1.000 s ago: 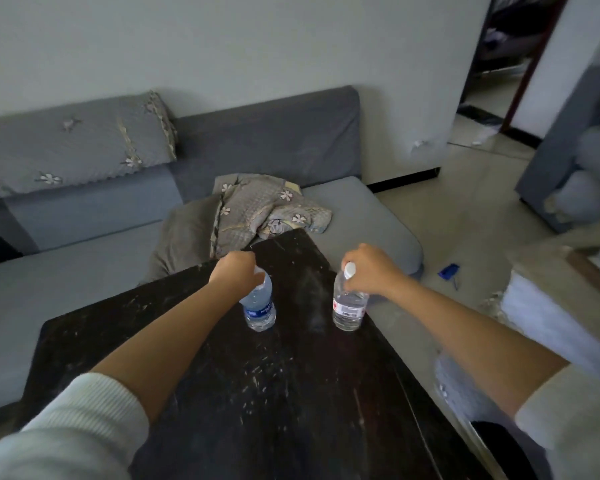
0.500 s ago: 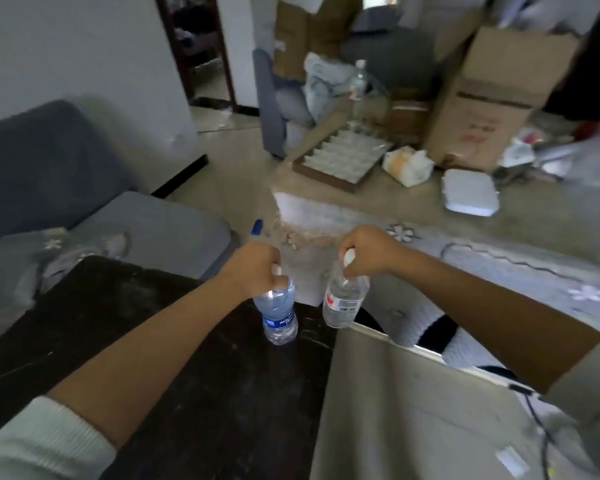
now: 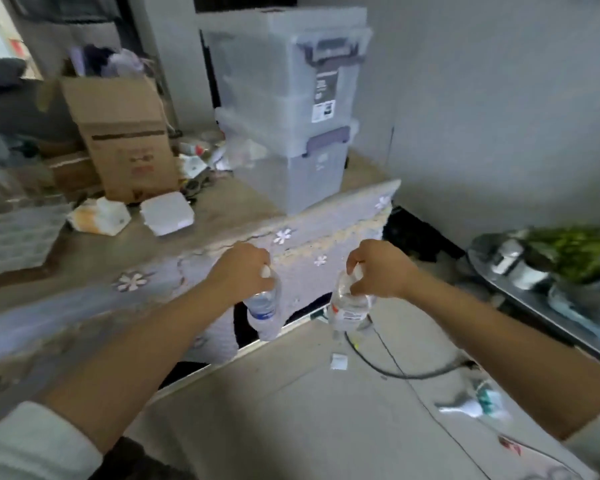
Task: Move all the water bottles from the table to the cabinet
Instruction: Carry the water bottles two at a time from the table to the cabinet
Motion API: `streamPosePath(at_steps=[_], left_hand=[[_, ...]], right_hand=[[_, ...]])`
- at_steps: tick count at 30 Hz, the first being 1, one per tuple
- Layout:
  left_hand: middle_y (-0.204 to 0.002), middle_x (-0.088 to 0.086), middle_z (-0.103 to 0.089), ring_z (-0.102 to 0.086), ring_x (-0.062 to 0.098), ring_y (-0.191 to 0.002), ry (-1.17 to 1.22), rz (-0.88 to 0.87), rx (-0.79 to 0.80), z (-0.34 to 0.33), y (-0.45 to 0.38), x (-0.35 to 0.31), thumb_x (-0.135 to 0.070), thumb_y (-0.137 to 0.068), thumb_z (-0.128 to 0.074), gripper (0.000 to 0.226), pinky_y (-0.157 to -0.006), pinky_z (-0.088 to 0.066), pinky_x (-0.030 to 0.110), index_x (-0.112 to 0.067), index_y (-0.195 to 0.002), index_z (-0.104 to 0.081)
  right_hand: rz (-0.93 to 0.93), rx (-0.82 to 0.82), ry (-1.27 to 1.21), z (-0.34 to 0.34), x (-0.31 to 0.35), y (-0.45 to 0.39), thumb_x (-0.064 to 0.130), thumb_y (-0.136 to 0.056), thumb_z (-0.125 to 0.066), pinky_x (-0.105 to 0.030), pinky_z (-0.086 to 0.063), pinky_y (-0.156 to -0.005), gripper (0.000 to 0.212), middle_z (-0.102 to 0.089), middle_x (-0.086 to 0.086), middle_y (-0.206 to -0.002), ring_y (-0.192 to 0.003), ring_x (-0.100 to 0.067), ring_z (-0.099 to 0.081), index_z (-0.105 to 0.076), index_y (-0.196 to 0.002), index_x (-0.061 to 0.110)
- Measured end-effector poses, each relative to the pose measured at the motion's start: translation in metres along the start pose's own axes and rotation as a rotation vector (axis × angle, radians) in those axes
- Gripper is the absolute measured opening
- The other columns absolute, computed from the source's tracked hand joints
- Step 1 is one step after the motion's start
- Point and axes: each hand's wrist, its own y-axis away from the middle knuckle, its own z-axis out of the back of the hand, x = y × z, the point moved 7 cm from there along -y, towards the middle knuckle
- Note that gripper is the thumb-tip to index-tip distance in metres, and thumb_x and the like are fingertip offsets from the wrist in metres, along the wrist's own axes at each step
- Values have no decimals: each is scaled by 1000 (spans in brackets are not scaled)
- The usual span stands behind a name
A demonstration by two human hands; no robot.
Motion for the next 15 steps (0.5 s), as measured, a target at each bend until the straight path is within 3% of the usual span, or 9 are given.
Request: streamPosePath(at_steps=[4,8,10,15], left_hand=[[-108,13,-67,-59,27,-104,5,-151,51,-23,-22,-113,-35,-79,-59,39,-84,-45,32,-5,-102,-68],[-93,11,-63,-57,23,-89,59,-311,124,-54,-22,-242,-22,-81,-65,15,-71,-39,27,-9,-86,-65],[-93,15,-66,-62,28,-88,113,-387,147,-69,-13,-301,-18,-80,-67,19,-68,-43,29,-1,-87,-67],[-86,15,-65,-58,24,-67,125,-626,257,-114,25,-447,-16,-79,-69,10,-67,-54,34,-9,-79,-63]], right_hand=[[-223,-40,-35,23,-105,78,24,-75,-71,-28,-45,-83,34,-62,-10,-114,-108,-25,-57,-68,-106,12],[-458,-123,-70,44,-196,186,22,-74,-70,-24,-39,-71,29,-66,-12,-108,-102,-27,-59,-69,-101,10],[-581,-144,-79,48,-233,241,21,-74,-69,-30,-44,-75,29,-67,-12,-107,-101,-28,-60,-69,-101,10],[-896,-169,-159,42,-309,383,25,-75,-69,-34,-49,-87,33,-65,-9,-112,-105,-26,-58,-68,-106,12]])
